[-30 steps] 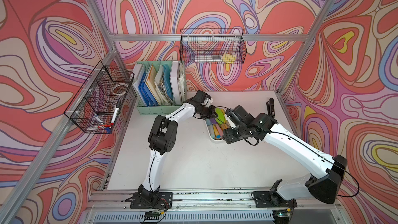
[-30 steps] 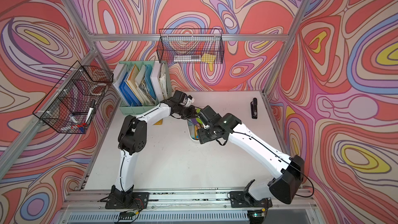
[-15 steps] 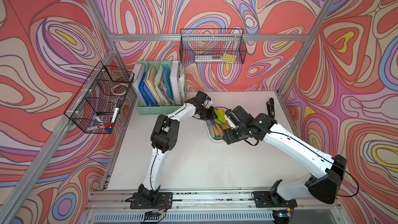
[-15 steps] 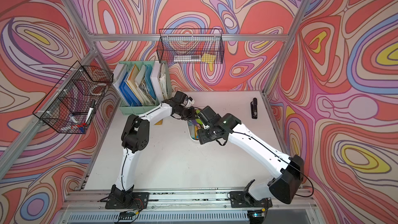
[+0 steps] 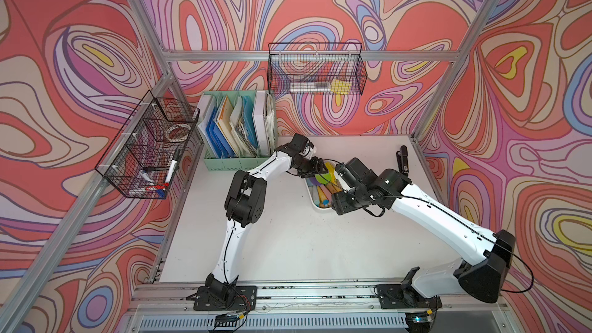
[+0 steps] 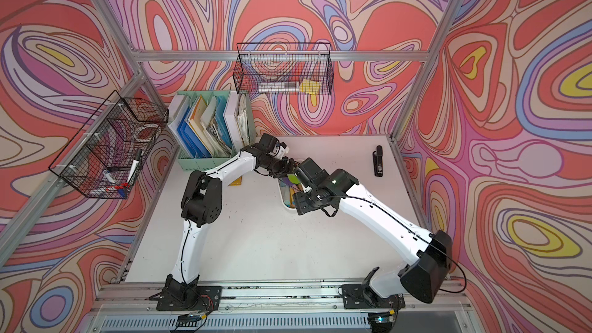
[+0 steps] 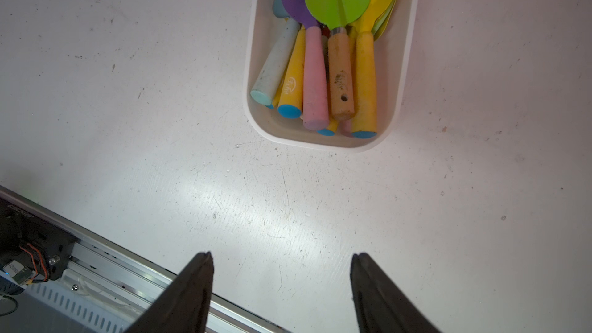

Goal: Put the shovel into the storage box
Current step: Place the shovel in the storage box, then reset both arms

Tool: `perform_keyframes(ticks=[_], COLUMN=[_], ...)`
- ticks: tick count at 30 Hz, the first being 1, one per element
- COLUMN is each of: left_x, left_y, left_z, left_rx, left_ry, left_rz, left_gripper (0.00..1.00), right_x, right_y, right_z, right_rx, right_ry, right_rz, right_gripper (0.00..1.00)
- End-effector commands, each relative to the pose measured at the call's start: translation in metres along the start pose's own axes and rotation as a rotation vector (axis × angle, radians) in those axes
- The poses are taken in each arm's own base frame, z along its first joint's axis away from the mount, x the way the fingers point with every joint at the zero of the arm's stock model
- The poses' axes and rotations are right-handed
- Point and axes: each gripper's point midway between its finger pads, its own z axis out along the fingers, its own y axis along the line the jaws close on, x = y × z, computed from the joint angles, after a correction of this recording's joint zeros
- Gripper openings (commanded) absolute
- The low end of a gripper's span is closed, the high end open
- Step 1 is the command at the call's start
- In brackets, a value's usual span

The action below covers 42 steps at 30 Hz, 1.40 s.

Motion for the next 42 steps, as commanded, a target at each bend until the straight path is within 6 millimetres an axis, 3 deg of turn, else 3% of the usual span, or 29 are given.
perform_keyframes(ticks=[1, 10, 15, 18, 22, 26, 31, 34, 38, 40, 42], left_x=[-0.012, -0.039, -0.052, -0.052, -0.038, -0.008, 0.027, 0.043, 0.067, 0.08, 0.097], left_y=[-0.006, -0.023, -0.031, -0.028, -0.02, 0.014, 0.053, 0.062, 0.096, 0.105, 0.116], left_z=[-0.025, -0.059, -0.101, -0.138, -0.205, -0.263, -0.31, -0.317, -0.337, -0.345, -0.341], left_rx=[-0.067, -0.141, -0.187, -0.201, -0.234, -0.387, -0.617, -0.688, -0.845, -0.901, -0.924], left_ry=[-0.041, -0.122, -0.249, -0.369, -0.575, -0.766, -0.888, -0.896, -1.033, -1.109, -1.155], left_rz=[0.048, 0.13, 0.182, 0.193, 0.219, 0.217, 0.197, 0.264, 0.199, 0.228, 0.285], left_gripper=[0.8, 0.84, 0.84, 0.86, 0.88, 0.99, 0.99, 0.95, 0.88, 0.87, 0.93], right_x=[0.002, -0.002, -0.019, -0.032, -0.044, -0.046, -0.04, -0.04, -0.038, -0.037, -0.035], right_y=[-0.002, -0.003, -0.02, -0.048, -0.118, -0.188, -0.257, -0.273, -0.28, -0.281, -0.278], right_z=[0.001, -0.002, 0.001, 0.01, 0.023, 0.03, 0.033, 0.039, 0.054, 0.059, 0.063], right_rx=[-0.001, -0.001, -0.016, -0.011, 0.056, 0.151, 0.316, 0.389, 0.431, 0.439, 0.429], right_ry=[-0.003, -0.027, -0.104, -0.158, -0.222, -0.3, -0.406, -0.456, -0.537, -0.584, -0.632], right_rz=[0.004, 0.005, 0.069, 0.128, 0.253, 0.344, 0.371, 0.315, 0.264, 0.245, 0.231], right_gripper=[0.7, 0.7, 0.7, 0.72, 0.72, 0.73, 0.75, 0.76, 0.78, 0.8, 0.81])
